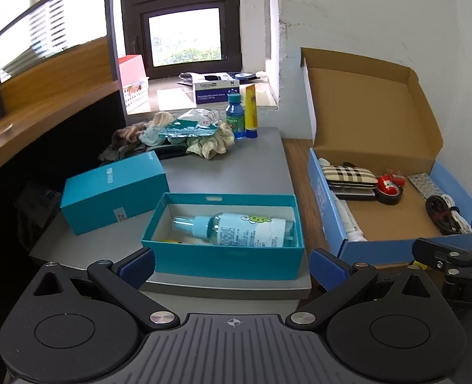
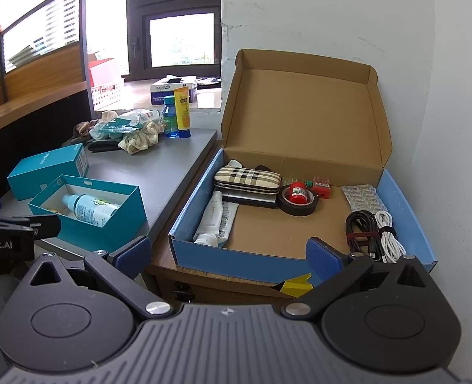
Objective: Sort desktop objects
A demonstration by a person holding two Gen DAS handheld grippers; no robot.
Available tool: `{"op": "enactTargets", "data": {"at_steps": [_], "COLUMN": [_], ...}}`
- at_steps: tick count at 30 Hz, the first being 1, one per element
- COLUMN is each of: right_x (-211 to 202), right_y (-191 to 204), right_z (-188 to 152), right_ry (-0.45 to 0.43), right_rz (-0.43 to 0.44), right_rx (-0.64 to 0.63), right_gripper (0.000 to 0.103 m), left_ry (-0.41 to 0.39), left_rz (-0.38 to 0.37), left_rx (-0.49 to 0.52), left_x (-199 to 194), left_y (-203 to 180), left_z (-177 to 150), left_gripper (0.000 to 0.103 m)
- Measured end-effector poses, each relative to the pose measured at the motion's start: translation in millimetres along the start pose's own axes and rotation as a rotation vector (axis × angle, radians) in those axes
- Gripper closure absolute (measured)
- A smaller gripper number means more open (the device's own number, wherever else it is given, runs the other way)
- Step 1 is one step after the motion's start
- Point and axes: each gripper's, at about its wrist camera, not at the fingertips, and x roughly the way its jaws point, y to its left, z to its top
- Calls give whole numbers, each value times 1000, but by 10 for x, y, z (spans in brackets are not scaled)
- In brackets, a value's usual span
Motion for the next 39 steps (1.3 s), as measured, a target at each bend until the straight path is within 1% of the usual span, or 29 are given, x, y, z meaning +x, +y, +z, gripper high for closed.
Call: {"op": "enactTargets", "data": {"at_steps": [21, 39], "right_x": [172, 164], "right_y": [-114, -119], "right_z": [35, 52], "right_ry": [18, 14], "right_rz": [0, -4], "right_rx": [21, 16], "right_gripper": [0, 0], "left_ry": [38, 42], "left_rz": [4, 5], "left_rx": [6, 8], "left_x": [150, 186], "left_y": [-62, -59], "left_z": [59, 90], "left_gripper": [0, 0]}}
